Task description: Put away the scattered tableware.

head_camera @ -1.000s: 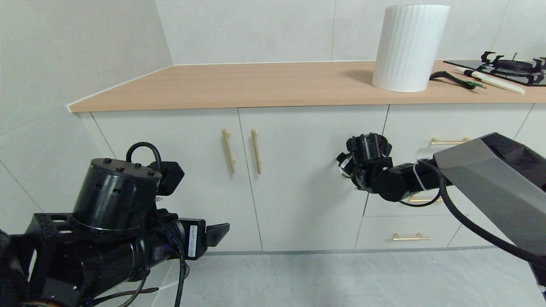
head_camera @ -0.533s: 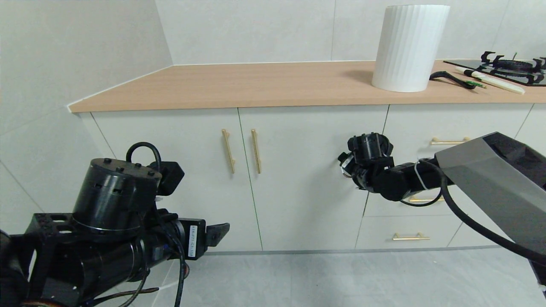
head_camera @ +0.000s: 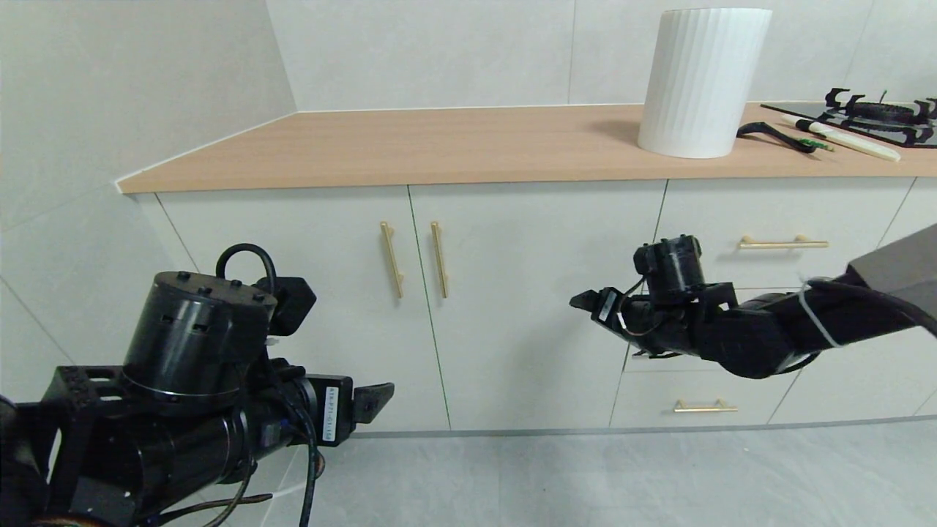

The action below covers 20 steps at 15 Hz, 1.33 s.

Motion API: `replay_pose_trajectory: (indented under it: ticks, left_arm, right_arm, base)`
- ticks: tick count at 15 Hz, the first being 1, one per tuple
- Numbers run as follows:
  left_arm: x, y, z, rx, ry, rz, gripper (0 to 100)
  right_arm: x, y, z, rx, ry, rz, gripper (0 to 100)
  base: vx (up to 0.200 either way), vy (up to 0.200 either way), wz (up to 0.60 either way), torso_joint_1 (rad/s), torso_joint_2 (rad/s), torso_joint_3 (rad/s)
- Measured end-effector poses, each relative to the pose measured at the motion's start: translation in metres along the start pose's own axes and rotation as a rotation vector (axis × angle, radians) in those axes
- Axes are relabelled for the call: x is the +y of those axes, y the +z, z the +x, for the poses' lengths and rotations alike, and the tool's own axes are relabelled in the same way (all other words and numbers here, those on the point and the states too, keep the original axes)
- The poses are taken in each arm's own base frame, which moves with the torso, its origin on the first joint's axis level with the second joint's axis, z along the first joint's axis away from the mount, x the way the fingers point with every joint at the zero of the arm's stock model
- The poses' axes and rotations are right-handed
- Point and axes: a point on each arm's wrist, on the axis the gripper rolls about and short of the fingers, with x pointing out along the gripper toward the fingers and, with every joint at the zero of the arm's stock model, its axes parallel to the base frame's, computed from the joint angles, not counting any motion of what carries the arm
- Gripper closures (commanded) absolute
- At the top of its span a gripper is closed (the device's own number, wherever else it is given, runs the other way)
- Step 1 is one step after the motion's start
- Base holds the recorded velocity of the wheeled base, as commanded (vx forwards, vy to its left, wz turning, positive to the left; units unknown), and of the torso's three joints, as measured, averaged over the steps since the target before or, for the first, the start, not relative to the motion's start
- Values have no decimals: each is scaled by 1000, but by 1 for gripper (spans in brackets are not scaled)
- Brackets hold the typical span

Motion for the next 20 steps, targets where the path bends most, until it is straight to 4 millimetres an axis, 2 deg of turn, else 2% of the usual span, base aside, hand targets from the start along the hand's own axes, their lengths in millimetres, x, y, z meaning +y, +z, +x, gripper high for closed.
replay_pose_trajectory:
  ticks: [4,6,9,11,13,16,17,20]
  left_arm:
    - [2,2,-5,-19,-3,-8,0]
    - [7,7,-15,-56,-4,-24,0]
    - [23,17,-44,-169,-2,-51,0]
    - [34,18,-68,-245,1,-68,0]
    - [49,11,-94,-324,12,-69,0]
    - [72,-15,-134,-447,63,-31,0]
    - [79,-26,-147,-495,85,-22,0]
    - [94,-61,-179,-602,150,-19,0]
  right_arm:
    - [6,8,-47,-49,98,-70,0]
    - [11,18,-80,-112,117,-105,0]
    - [11,30,-142,-254,113,-170,0]
    - [5,31,-185,-345,99,-217,0]
    - [-5,28,-231,-436,96,-275,0]
    - [-32,13,-301,-590,63,-386,0]
    - [-46,4,-322,-641,35,-422,0]
    - [-87,-31,-369,-757,-86,-479,0]
  base:
    - [0,0,0,0,0,0]
    - [0,0,0,0,0,0]
    - [0,0,0,0,0,0]
    - [0,0,0,0,0,0]
    - [0,0,0,0,0,0]
    - [0,0,0,0,0,0]
    - [0,0,0,0,0,0]
    - [0,0,0,0,0,0]
